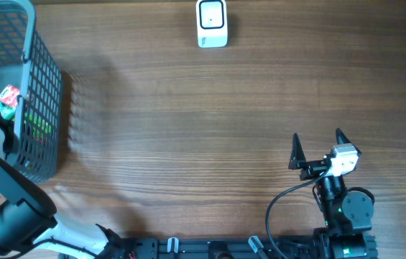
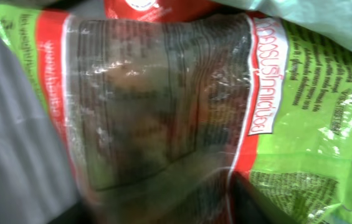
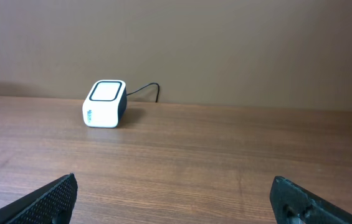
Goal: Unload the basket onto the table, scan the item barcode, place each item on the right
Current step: 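Grasp the green snack bag inside the basket with the left gripper, then carry the green snack bag to the table center and release it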
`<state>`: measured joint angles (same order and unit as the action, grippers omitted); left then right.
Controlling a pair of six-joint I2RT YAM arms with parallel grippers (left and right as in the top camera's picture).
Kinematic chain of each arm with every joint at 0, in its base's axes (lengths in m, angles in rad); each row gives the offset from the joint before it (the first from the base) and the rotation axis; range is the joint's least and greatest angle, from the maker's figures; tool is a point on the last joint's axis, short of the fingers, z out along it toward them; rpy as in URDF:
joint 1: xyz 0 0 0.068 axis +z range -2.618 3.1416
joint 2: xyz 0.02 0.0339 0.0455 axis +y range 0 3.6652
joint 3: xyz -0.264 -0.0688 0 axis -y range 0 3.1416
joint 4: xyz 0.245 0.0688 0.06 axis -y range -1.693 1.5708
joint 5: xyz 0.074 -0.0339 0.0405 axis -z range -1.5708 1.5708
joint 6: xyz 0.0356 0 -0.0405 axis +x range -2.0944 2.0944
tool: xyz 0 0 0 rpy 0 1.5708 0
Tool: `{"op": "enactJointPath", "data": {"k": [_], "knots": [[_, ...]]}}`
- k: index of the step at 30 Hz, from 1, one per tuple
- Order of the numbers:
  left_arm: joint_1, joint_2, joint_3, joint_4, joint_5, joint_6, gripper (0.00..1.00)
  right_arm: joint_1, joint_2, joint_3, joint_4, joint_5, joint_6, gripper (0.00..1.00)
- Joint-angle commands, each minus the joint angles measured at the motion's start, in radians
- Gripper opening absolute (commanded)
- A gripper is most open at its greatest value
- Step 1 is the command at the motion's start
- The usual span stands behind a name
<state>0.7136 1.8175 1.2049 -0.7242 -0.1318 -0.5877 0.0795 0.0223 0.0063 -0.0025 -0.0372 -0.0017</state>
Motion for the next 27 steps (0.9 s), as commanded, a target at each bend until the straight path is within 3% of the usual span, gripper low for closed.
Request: {"op": "enactJointPath", "data": {"k": [1,2,7,10,14,22,24,27], "knots": [[0.004,0.005,-0.026,0.008,0.019,-0.004,0.24,-0.002,-0.005,-0.001,0.003,-0.013,0.002,1.00],[0.004,0.002,-0.019,0.006,0.019,-0.004,0.14,-0.002,-0.005,-0.001,0.003,-0.013,0.003,1.00],[0.004,-0.159,0.140,-0.071,0.018,-0.004,0.12,-0.002,-0.005,-0.001,0.003,-0.013,0.002,1.00],[0.004,-0.352,0.234,-0.080,0.019,-0.005,0.04,-0.002,-0.005,-0.001,0.003,-0.013,0.002,1.00],[0.000,-0.518,0.241,-0.072,0.055,-0.054,0.04,-0.002,-0.005,-0.001,0.003,-0.013,0.002,1.00],[-0.033,-0.687,0.242,-0.050,0.521,-0.049,0.04,-0.002,-0.005,-0.001,0.003,-0.013,0.002,1.00],[-0.091,-0.690,0.242,-0.075,0.566,-0.045,0.04,-0.002,-0.005,-0.001,0.003,-0.013,0.002,1.00],[-0.246,-0.691,0.242,-0.124,0.566,0.055,0.04,-0.002,-0.005,-0.001,0.003,-0.013,0.002,1.00]]}}
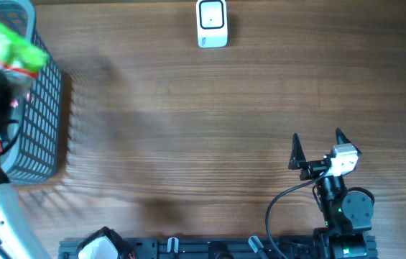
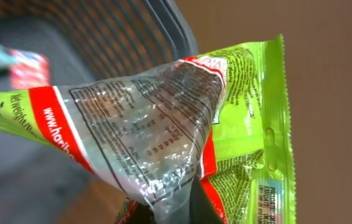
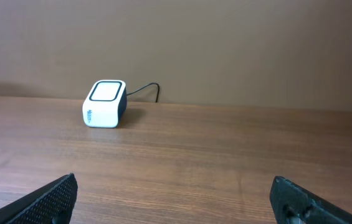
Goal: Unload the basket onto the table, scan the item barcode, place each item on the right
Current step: 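Carry the green snack bag to the table center and release it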
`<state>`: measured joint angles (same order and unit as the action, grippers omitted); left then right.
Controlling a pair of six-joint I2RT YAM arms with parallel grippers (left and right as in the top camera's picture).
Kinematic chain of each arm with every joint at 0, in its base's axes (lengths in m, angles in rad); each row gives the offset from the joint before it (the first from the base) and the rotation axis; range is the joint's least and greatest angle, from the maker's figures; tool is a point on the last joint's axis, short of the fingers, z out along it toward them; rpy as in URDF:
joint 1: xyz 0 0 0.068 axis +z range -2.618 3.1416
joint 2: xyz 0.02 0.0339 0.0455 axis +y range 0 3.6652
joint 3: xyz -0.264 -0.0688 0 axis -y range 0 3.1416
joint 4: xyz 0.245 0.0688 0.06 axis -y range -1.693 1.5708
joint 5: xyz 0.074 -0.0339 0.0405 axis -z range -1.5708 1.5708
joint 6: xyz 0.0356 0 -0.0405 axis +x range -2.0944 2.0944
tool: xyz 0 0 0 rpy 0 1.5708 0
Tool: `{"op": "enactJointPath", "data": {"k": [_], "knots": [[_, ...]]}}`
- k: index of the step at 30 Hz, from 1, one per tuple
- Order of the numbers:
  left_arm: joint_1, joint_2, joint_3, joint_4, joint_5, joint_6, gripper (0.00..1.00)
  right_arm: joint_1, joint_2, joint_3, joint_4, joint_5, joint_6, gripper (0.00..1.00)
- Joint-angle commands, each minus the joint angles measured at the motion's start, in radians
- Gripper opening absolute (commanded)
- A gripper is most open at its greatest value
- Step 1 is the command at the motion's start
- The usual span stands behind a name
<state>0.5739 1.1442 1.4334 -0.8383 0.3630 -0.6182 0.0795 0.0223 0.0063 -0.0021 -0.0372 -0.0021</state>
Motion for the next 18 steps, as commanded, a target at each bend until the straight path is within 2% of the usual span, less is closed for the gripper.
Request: {"op": "enactJointPath", "data": {"k": [1,4,9,14,18], "knots": [[-0.167,-0.018,0.013,-0.012,0.071,0.130,0.04,-0.002,-0.005,-0.001,0.003,-0.013,0.003,1.00],[-0.343,-0.015,0.013,-0.032,0.061,0.276,0.04,-0.002,-0.005,-0.001,0.003,-0.013,0.003,1.00],[-0.620,0.071,-0.027,-0.227,-0.068,0.278,0.04,-0.002,-0.005,-0.001,0.003,-0.013,0.003,1.00],[-0.801,0.237,-0.114,-0.224,-0.069,0.270,0.04,-0.002,-0.005,-0.001,0.003,-0.013,0.003,1.00],[-0.930,0.392,-0.148,-0.156,-0.069,0.266,0.04,-0.002,-0.005,-0.001,0.003,-0.013,0.003,1.00]]}}
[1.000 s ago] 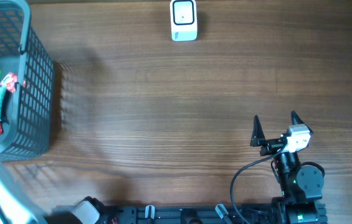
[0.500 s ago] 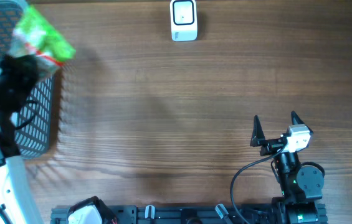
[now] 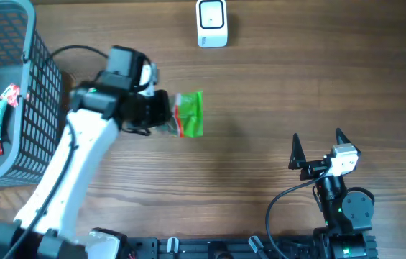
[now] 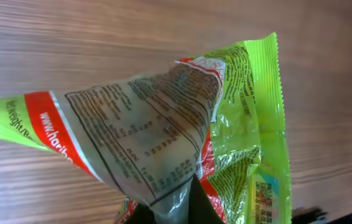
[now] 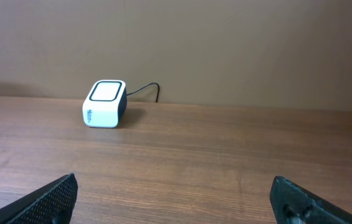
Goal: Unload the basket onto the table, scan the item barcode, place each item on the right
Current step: 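Carry the green snack bag to the table center and release it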
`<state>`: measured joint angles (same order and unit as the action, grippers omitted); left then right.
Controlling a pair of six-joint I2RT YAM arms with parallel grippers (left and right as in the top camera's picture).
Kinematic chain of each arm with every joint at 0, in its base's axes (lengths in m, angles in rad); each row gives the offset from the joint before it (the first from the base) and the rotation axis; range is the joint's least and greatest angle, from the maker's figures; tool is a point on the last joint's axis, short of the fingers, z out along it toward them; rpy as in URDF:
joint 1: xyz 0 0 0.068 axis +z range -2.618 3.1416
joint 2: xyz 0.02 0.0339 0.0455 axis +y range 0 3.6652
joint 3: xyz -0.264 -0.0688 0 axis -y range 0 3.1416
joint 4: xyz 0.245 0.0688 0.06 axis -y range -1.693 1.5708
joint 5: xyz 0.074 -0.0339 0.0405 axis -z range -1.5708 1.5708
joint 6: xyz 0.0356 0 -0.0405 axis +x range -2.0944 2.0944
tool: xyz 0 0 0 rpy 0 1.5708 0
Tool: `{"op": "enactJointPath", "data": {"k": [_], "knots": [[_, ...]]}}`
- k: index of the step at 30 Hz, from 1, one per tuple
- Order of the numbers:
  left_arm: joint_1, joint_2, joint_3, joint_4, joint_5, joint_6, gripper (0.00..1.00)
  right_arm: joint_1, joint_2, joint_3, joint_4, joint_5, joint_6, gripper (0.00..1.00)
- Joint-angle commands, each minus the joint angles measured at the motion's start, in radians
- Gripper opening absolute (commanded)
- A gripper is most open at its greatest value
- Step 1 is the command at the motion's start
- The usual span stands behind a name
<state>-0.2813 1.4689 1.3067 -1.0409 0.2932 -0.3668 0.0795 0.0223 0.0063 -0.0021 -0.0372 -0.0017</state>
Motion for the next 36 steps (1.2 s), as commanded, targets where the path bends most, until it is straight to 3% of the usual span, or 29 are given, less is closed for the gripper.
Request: {"op": "enactJointPath", "data": {"k": [1,5,8,9,10,12,17,20,22,29,32,36], "knots": [[-0.113,0.110,-0.034,0.087,0.001,0.005,0.04,-0.002,-0.005,-0.001,0.003,-0.013,0.002,1.00],[-0.240,0.291,-0.041,0.259,0.000,-0.039,0.04,-0.002,-0.005,-0.001,0.003,-0.013,0.002,1.00],[-0.280,0.372,-0.041,0.296,0.001,-0.038,0.04,-0.002,-0.005,-0.001,0.003,-0.013,0.002,1.00],[-0.284,0.378,-0.041,0.296,0.001,-0.037,0.13,-0.002,-0.005,-0.001,0.003,-0.013,0.002,1.00],[-0.285,0.381,-0.040,0.290,0.001,-0.031,0.73,-0.002,-0.005,-0.001,0.003,-0.013,0.002,1.00],[-0.259,0.347,-0.001,0.238,0.001,-0.029,1.00,-0.002,-0.005,-0.001,0.003,-0.013,0.002,1.00],[-0.142,0.229,0.188,0.108,0.000,-0.012,0.98,-0.002,-0.005,-0.001,0.003,-0.013,0.002,1.00],[0.025,0.157,0.361,0.024,-0.137,-0.003,0.97,-0.002,-0.005,-0.001,0.003,-0.013,0.002,1.00],[0.198,0.111,0.443,0.037,-0.238,-0.005,0.98,-0.002,-0.005,-0.001,0.003,-0.013,0.003,1.00],[0.777,0.068,0.462,0.117,-0.250,-0.181,1.00,-0.002,-0.005,-0.001,0.003,-0.013,0.003,1.00],[0.895,0.098,0.458,0.097,-0.300,-0.196,1.00,-0.002,-0.005,-0.001,0.003,-0.013,0.002,1.00],[0.930,0.207,0.450,0.036,-0.463,-0.196,1.00,-0.002,-0.005,-0.001,0.003,-0.013,0.002,1.00]]}}
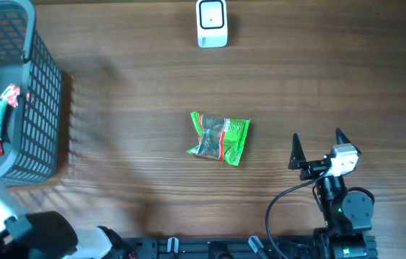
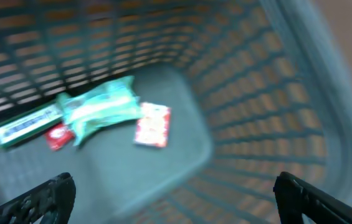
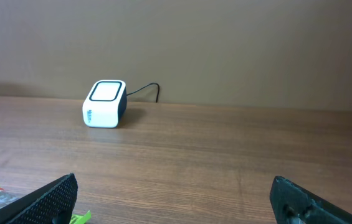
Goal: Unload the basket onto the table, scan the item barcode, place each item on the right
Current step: 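Carry the green snack bag to the table center and release it, then reach the left gripper into the basket and grasp the mint-green pack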
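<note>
A green and red snack bag point(image 1: 219, 137) lies flat on the wooden table, near its middle; its green edge shows at the lower left of the right wrist view. The white barcode scanner point(image 1: 211, 23) stands at the far edge, window up point(image 3: 105, 103). My left gripper point(image 2: 176, 202) is open and empty above the grey basket point(image 2: 256, 143), far from the bag. My right gripper point(image 1: 316, 147) rests open near the front right, to the right of the bag point(image 3: 176, 199).
The mesh basket point(image 1: 41, 108) stands at the table's left edge. It holds a teal pack point(image 2: 98, 109), a red and white packet point(image 2: 152, 124), a green stick pack point(image 2: 23, 124) and a small red item point(image 2: 57, 137). My left arm rises at the lower left.
My left gripper was shut on the snack bag over the table left of centre. Now the bag lies on the table near the middle, and the gripper is open above the basket.
My left gripper was down in the basket against the snack bag. Then it held the bag above the basket, then over the table. Now the bag lies on the table and the gripper is open over the basket. The right arm has not moved.
</note>
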`<state>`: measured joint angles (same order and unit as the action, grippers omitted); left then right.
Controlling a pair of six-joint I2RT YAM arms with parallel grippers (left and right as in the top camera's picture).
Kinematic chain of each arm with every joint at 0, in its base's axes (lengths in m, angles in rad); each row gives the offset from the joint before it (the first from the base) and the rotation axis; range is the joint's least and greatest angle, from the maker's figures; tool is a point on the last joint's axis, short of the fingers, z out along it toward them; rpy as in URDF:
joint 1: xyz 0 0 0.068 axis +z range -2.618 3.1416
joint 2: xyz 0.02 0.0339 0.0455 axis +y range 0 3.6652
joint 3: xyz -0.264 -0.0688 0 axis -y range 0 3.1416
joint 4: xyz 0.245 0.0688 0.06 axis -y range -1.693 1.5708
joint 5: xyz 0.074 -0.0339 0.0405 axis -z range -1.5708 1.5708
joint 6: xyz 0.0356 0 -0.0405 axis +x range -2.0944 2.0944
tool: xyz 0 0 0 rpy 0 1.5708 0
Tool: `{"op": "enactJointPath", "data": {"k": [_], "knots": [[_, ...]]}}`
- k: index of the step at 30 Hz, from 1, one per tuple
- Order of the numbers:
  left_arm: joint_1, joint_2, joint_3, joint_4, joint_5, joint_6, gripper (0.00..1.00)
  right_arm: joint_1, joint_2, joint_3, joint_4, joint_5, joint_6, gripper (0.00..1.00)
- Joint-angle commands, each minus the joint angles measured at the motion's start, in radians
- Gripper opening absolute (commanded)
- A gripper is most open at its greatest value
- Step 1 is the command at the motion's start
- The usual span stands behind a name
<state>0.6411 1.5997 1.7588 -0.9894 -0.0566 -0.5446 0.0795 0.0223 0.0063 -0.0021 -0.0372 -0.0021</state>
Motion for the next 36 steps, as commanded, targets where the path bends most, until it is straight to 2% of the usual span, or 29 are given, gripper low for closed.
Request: {"op": "enactJointPath", "data": {"k": [1,4,12,14,18,23,25,28,29,31,32,34,36], "knots": [[0.007,0.101,-0.012,-0.020,-0.144,-0.018,1.00,-0.002,-0.005,-0.001,0.003,-0.013,0.003,1.00],[0.012,0.178,-0.047,-0.021,-0.204,-0.018,1.00,-0.002,-0.005,-0.001,0.003,-0.013,0.003,1.00],[0.103,0.392,-0.054,0.025,-0.192,-0.018,1.00,-0.002,-0.005,-0.001,0.003,-0.013,0.002,1.00],[0.121,0.420,-0.054,0.042,-0.137,-0.017,1.00,-0.002,-0.005,-0.001,0.003,-0.013,0.003,1.00],[0.124,0.471,-0.063,0.070,-0.127,-0.018,1.00,-0.002,-0.005,-0.001,0.003,-0.013,0.003,1.00],[0.124,0.482,-0.161,0.208,-0.126,-0.017,0.99,-0.002,-0.005,-0.001,0.003,-0.013,0.002,1.00],[0.124,0.482,-0.187,0.240,-0.110,-0.013,0.95,-0.002,-0.005,-0.001,0.003,-0.013,0.003,1.00],[0.124,0.482,-0.231,0.289,-0.082,-0.010,0.84,-0.002,-0.005,-0.001,0.003,-0.013,0.003,1.00],[0.124,0.482,-0.244,0.299,-0.082,-0.010,0.77,-0.002,-0.005,-0.001,0.003,-0.013,0.003,1.00],[0.124,0.482,-0.255,0.305,-0.082,-0.010,0.37,-0.002,-0.005,-0.001,0.003,-0.013,0.003,1.00],[0.124,0.482,-0.254,0.304,-0.082,-0.010,0.24,-0.002,-0.005,-0.001,0.003,-0.013,0.003,1.00],[0.124,0.472,-0.254,0.290,-0.082,-0.010,0.11,-0.002,-0.005,-0.001,0.003,-0.013,0.003,1.00],[0.124,0.423,-0.253,0.286,-0.082,-0.010,0.04,-0.002,-0.005,-0.001,0.003,-0.013,0.003,1.00]]}}
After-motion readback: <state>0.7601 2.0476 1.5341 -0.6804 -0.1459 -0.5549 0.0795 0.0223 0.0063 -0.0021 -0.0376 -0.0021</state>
